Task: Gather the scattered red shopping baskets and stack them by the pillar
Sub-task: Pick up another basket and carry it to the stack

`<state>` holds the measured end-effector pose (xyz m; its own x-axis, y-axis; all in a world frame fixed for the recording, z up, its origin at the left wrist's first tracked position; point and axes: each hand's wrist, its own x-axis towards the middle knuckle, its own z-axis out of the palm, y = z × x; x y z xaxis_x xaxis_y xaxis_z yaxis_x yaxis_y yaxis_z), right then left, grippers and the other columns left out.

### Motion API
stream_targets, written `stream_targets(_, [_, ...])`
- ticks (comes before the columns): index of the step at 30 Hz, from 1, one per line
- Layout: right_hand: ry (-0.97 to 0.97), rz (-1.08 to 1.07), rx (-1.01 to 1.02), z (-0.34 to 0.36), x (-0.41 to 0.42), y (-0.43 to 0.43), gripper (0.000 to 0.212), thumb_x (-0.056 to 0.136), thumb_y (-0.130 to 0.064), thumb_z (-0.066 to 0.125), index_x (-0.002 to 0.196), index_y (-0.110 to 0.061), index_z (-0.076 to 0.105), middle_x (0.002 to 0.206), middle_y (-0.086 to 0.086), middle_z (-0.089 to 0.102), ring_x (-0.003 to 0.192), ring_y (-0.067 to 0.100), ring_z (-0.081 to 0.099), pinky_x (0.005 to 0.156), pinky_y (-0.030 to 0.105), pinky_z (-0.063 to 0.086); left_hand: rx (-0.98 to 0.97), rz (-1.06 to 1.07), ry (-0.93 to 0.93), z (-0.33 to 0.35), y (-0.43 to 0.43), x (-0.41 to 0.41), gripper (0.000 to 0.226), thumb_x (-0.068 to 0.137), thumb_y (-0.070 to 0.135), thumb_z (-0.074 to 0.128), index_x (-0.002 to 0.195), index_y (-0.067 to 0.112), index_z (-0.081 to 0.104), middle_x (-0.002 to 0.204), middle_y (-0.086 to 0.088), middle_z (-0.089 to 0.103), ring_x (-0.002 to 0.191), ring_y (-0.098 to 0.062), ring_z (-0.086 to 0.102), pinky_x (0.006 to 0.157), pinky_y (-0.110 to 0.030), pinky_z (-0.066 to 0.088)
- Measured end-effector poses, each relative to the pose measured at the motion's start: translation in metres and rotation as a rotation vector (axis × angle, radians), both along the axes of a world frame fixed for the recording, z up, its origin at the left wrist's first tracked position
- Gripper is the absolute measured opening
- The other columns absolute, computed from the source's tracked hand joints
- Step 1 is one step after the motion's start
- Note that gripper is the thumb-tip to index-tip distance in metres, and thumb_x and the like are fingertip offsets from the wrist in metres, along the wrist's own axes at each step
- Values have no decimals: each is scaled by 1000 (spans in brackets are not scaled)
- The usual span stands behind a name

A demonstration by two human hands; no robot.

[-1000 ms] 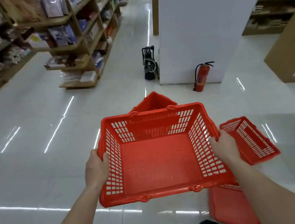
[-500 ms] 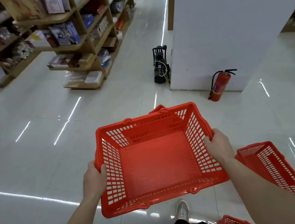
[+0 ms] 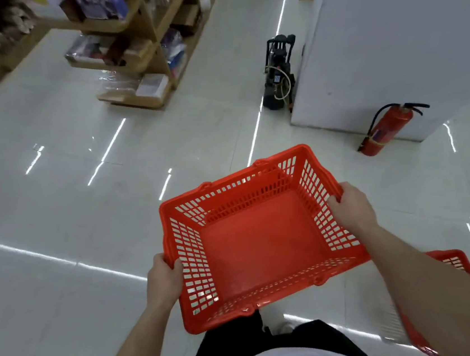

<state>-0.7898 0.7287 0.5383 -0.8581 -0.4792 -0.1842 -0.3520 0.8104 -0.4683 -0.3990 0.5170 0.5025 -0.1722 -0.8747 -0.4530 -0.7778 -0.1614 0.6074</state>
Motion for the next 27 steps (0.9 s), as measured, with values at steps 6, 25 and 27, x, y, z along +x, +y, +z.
stream_targets(6, [-29, 51, 136, -31, -55, -63, 33, 92, -34, 52, 119, -15, 58, 96, 2, 65, 74, 19, 56, 69, 32, 43, 127, 5, -36, -40, -32, -41, 26, 97, 39, 58, 111, 20, 47, 88, 7, 64, 67, -8, 66, 50, -21, 48])
stream_targets(25, [-374, 265, 253, -231, -203, -154, 47, 91, -31, 59, 131, -8, 52, 117, 11, 67, 86, 24, 61, 78, 35, 45, 361, 332, -261, -206, -13, -169, 29, 93, 30, 59, 115, 13, 52, 106, -6, 68, 73, -11, 61, 57, -26, 44])
stream_targets(27, [-462, 262, 340, -251, -206, -149, 53, 91, -33, 60, 136, -9, 48, 124, 14, 64, 101, 34, 65, 86, 43, 52, 407, 332, -236, -218, -8, -171, 41, 90, 38, 63, 120, 15, 49, 110, -4, 67, 76, -11, 63, 61, -27, 47])
